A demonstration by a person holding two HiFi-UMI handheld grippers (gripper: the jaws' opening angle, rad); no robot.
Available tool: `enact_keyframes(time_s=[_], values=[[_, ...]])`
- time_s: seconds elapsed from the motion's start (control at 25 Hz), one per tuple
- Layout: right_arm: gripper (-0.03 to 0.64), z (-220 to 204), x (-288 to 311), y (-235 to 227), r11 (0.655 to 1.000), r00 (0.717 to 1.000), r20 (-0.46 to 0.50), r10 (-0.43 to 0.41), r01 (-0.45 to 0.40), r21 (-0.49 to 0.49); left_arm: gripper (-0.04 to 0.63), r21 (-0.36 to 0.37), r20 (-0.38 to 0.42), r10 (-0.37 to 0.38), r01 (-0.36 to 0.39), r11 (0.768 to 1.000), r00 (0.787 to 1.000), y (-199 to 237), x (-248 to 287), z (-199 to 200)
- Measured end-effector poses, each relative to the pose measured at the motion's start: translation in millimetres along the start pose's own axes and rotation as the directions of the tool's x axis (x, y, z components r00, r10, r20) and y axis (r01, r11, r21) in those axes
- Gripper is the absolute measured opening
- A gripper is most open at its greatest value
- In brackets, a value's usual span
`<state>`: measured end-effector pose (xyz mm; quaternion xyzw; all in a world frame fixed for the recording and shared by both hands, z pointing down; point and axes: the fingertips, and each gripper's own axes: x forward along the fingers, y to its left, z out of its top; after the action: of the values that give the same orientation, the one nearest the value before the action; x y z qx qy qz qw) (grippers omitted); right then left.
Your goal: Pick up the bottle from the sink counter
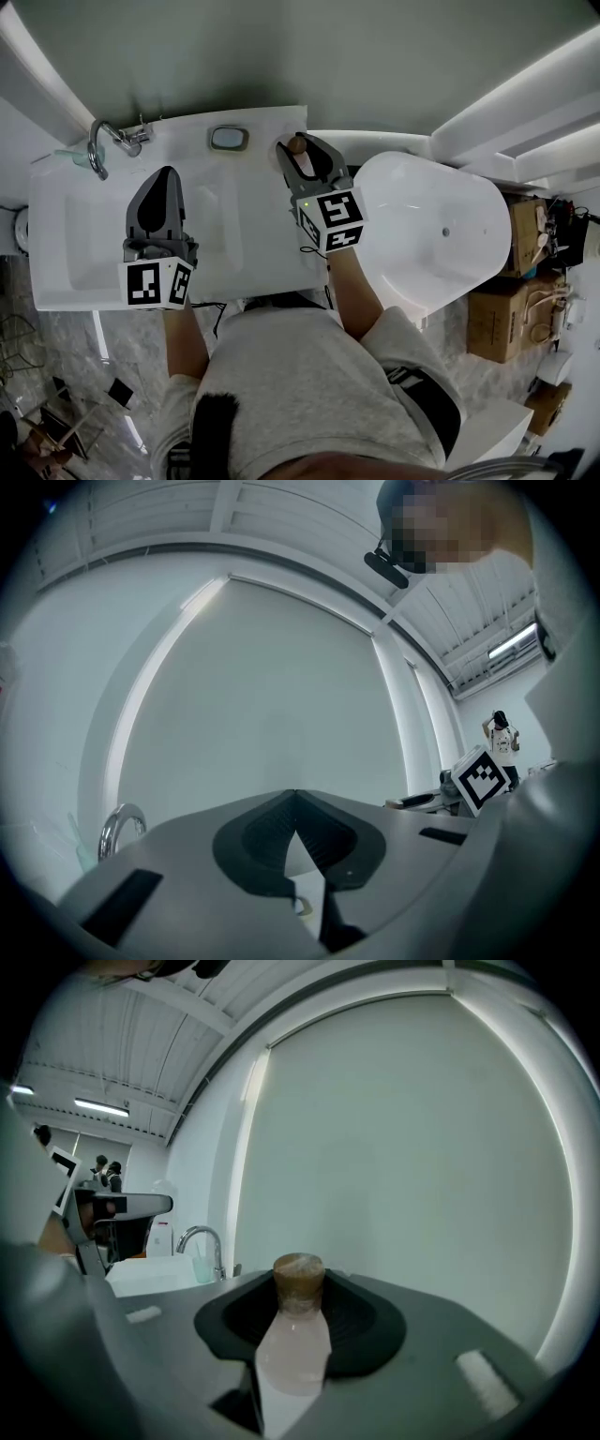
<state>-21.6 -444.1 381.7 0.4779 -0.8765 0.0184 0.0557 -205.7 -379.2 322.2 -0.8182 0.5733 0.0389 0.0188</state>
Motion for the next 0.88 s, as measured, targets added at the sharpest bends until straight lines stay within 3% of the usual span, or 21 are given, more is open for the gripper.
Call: enact_keyframes(time_s=[0.88], values=[[0.149, 50, -89, 19, 0.994, 0.987, 0.12, -0.111, 0.111, 0.011, 0.008, 0.011, 0.04, -0.071, 0.071, 0.997, 0.997, -24, -33, 23]])
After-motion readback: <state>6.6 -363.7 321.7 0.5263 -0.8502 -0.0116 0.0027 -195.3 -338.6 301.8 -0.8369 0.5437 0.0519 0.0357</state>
